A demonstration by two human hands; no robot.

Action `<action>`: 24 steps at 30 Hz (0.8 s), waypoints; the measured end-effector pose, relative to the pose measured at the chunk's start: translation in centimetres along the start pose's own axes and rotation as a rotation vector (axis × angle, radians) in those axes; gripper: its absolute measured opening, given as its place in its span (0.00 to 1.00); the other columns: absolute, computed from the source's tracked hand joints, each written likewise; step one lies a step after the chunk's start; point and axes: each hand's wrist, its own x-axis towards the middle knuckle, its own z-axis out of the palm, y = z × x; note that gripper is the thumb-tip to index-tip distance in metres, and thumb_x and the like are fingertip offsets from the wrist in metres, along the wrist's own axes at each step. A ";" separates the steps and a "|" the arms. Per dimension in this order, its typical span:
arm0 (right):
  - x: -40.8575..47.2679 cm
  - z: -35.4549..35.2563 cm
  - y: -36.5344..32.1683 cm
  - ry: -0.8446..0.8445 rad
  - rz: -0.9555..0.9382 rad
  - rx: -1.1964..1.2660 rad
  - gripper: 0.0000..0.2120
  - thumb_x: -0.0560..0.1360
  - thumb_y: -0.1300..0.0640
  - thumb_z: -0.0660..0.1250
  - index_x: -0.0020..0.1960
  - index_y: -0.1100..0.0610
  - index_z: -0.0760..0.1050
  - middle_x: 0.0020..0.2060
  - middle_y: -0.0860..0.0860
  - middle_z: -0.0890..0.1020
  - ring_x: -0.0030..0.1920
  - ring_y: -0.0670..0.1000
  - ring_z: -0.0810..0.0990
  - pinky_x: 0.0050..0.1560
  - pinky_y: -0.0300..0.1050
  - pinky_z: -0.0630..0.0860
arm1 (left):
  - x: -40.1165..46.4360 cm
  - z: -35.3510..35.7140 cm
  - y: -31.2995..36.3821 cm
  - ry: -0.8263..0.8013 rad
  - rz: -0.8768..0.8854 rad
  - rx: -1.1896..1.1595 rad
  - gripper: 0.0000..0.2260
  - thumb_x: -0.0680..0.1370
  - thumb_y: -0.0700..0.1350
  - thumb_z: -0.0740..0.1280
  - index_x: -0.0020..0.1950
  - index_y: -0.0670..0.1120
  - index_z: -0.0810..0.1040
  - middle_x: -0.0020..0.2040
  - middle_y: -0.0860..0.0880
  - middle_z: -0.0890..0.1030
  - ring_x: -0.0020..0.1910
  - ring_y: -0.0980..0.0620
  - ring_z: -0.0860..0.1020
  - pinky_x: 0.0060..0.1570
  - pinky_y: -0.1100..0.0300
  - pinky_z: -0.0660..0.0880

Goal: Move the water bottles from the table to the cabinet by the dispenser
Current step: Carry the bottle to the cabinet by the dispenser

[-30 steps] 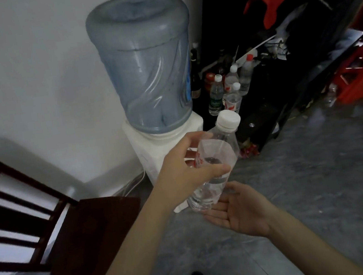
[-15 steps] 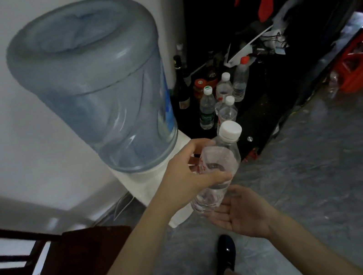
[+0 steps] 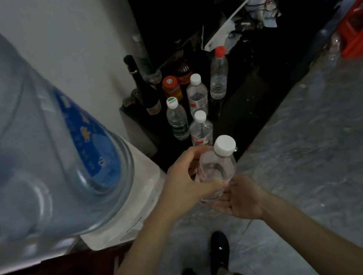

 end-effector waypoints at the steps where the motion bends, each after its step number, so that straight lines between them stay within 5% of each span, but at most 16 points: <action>1: 0.8 -0.6 -0.5 0.011 0.009 -0.001 0.22 0.77 0.50 0.59 0.60 0.67 0.78 0.53 0.63 0.84 0.55 0.60 0.82 0.53 0.49 0.79 | 0.8 0.3 -0.4 -0.003 -0.007 0.001 0.30 0.67 0.45 0.83 0.66 0.55 0.76 0.60 0.58 0.82 0.60 0.61 0.79 0.62 0.56 0.79; 7: 5.1 -3.7 -3.7 0.130 0.024 0.027 0.23 0.82 0.47 0.54 0.59 0.65 0.76 0.53 0.63 0.81 0.56 0.60 0.79 0.54 0.49 0.75 | 4.9 2.1 -2.7 -0.004 -0.050 -0.018 0.29 0.68 0.48 0.82 0.65 0.61 0.76 0.61 0.60 0.82 0.61 0.62 0.79 0.63 0.55 0.78; 12: 7.6 -5.8 -6.0 0.243 -0.016 0.061 0.22 0.83 0.49 0.55 0.66 0.64 0.71 0.54 0.62 0.79 0.55 0.59 0.78 0.68 0.53 0.70 | 7.1 4.1 -4.8 0.023 -0.068 -0.013 0.30 0.68 0.49 0.82 0.66 0.60 0.75 0.61 0.60 0.82 0.62 0.61 0.79 0.63 0.52 0.78; 15: 8.7 -6.7 -7.1 0.280 -0.061 0.016 0.19 0.83 0.50 0.54 0.61 0.65 0.73 0.50 0.62 0.79 0.48 0.59 0.79 0.61 0.54 0.74 | 7.9 5.1 -6.0 0.049 -0.085 -0.039 0.29 0.68 0.47 0.83 0.65 0.59 0.76 0.60 0.59 0.83 0.61 0.59 0.80 0.62 0.50 0.80; 20: 9.7 -6.7 -8.3 0.345 -0.100 -0.093 0.24 0.82 0.47 0.57 0.65 0.66 0.73 0.53 0.61 0.80 0.49 0.58 0.79 0.47 0.50 0.77 | 8.4 6.3 -7.4 0.110 -0.066 -0.008 0.26 0.68 0.45 0.83 0.60 0.59 0.75 0.57 0.60 0.82 0.59 0.61 0.80 0.59 0.52 0.81; 24: 9.9 -6.4 -8.6 0.308 -0.156 -0.146 0.21 0.84 0.48 0.55 0.57 0.64 0.76 0.49 0.61 0.81 0.48 0.57 0.80 0.51 0.51 0.77 | 8.7 7.4 -7.8 0.205 -0.045 0.073 0.27 0.68 0.48 0.82 0.60 0.58 0.73 0.58 0.60 0.81 0.58 0.63 0.79 0.57 0.59 0.80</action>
